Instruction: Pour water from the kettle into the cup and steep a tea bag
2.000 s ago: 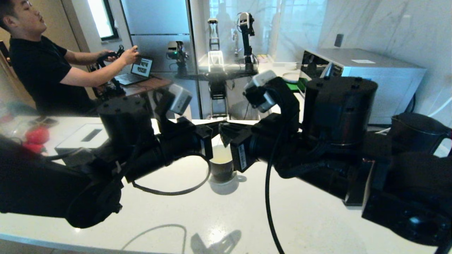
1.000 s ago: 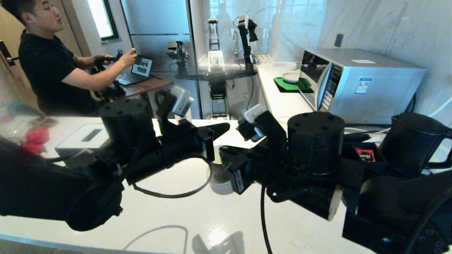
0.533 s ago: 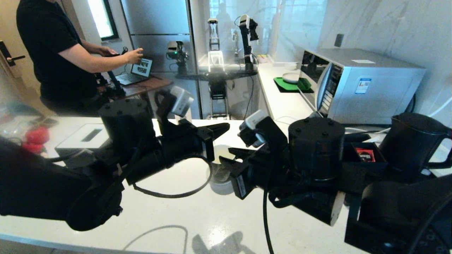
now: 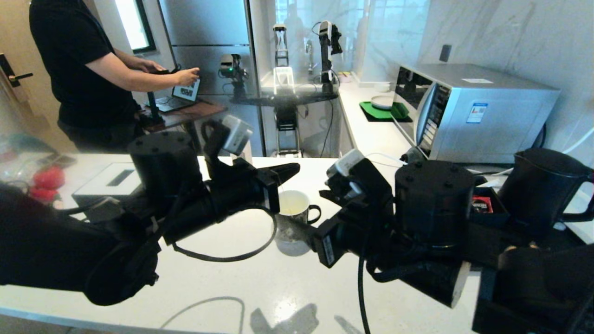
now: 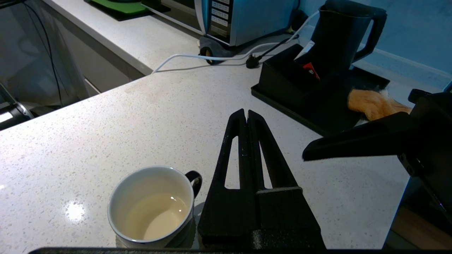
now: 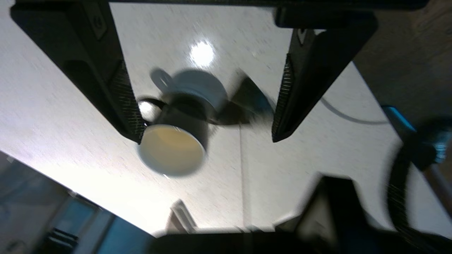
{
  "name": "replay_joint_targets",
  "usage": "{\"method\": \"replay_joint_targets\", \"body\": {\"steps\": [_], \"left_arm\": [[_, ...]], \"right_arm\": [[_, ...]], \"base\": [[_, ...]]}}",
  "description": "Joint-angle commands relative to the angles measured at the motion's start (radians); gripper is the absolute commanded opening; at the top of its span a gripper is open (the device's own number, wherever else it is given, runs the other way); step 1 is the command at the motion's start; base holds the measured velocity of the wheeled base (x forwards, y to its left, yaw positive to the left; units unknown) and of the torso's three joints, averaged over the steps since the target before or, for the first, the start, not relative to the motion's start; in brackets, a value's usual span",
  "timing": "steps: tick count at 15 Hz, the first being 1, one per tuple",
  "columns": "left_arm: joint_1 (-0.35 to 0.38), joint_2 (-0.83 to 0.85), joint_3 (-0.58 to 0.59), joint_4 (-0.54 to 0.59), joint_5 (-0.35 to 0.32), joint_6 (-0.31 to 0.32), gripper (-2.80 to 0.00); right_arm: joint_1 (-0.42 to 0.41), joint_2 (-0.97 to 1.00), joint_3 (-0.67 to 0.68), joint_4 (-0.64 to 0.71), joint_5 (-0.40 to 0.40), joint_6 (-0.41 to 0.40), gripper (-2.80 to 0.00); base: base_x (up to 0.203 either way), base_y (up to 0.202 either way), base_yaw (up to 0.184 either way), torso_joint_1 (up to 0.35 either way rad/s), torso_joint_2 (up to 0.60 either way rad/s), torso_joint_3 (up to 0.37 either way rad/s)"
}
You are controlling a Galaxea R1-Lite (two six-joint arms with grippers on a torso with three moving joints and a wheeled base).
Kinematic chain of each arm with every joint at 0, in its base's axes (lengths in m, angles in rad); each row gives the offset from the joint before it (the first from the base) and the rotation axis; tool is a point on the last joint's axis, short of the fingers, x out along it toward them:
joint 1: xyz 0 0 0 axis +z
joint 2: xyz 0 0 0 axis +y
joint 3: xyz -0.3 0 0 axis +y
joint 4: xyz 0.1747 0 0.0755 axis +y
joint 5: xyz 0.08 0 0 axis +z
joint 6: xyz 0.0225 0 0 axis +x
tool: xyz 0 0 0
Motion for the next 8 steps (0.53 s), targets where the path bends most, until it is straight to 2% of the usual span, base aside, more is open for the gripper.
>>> {"method": "replay_joint_targets", "body": {"steps": [1, 5, 8], "left_arm": [[0.002, -0.011, 0.008, -0.006, -0.002, -0.001, -2.8], [0.002, -0.03, 0.027, -0.006, 0.005, -0.001, -2.8], [0.002, -0.046, 0.048, -0.006, 0.005, -0.001, -2.8]], "right_arm": [[-0.007, -0.048, 0.062, -0.001, -0.047, 0.001, 0.0], [-0.038, -0.111, 0.179, 0.013, -0.112, -0.004, 0.0], [-0.126, -0.146, 0.213, 0.068, -0.21, -0.004, 0.0]], "base": [[0.0, 0.0, 0.0, 0.0, 0.0, 0.0], [0.0, 0.0, 0.0, 0.0, 0.0, 0.0], [0.0, 0.0, 0.0, 0.0, 0.0, 0.0]]}}
